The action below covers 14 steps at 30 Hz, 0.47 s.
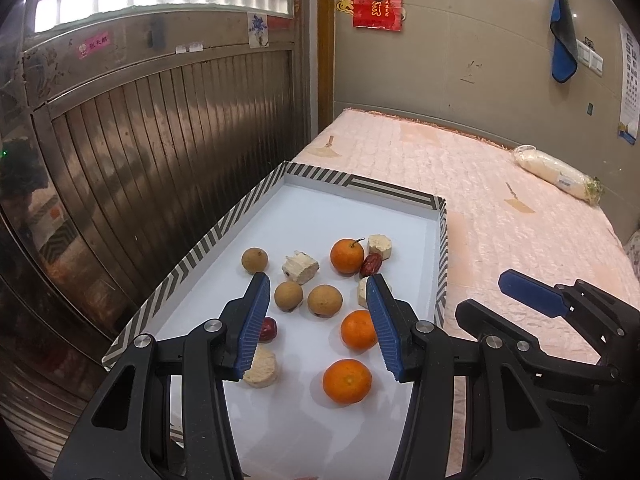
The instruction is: Organize fruits
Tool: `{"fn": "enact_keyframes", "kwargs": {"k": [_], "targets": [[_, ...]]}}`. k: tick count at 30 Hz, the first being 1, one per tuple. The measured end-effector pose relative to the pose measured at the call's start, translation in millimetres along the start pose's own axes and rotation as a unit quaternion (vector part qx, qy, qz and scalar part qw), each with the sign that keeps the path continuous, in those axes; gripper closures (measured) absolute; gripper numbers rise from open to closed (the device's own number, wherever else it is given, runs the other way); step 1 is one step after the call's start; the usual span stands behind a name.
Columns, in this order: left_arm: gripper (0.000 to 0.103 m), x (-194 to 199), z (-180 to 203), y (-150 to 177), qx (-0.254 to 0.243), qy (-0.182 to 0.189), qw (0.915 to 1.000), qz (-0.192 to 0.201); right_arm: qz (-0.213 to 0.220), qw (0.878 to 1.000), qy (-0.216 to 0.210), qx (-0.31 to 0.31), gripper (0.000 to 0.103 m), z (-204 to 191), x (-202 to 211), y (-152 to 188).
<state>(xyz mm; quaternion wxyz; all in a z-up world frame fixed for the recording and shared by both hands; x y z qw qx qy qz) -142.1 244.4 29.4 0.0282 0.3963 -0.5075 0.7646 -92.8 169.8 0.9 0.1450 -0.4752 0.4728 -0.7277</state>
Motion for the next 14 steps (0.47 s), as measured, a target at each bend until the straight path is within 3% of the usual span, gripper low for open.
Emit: {"fn": "enact_keyframes", "kwargs": {"k": [14], "targets": [[0.053,2.0,-4.1,-4.8,0.0,-0.013,0.9998,0.017,-0.001,1.0,0.0,-0.013,0.055,7.3,-0.8,3.7]]}}
Point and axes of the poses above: each gripper's, at about its wrist camera, not at the fingertips, and x roughly against the way its jaws point, z to its right, y to its underside, the point moved 8 cm from there along -x, roughly the way its jaws point, and after that the axes turned 13 degrees about x, right-handed, at the moved point
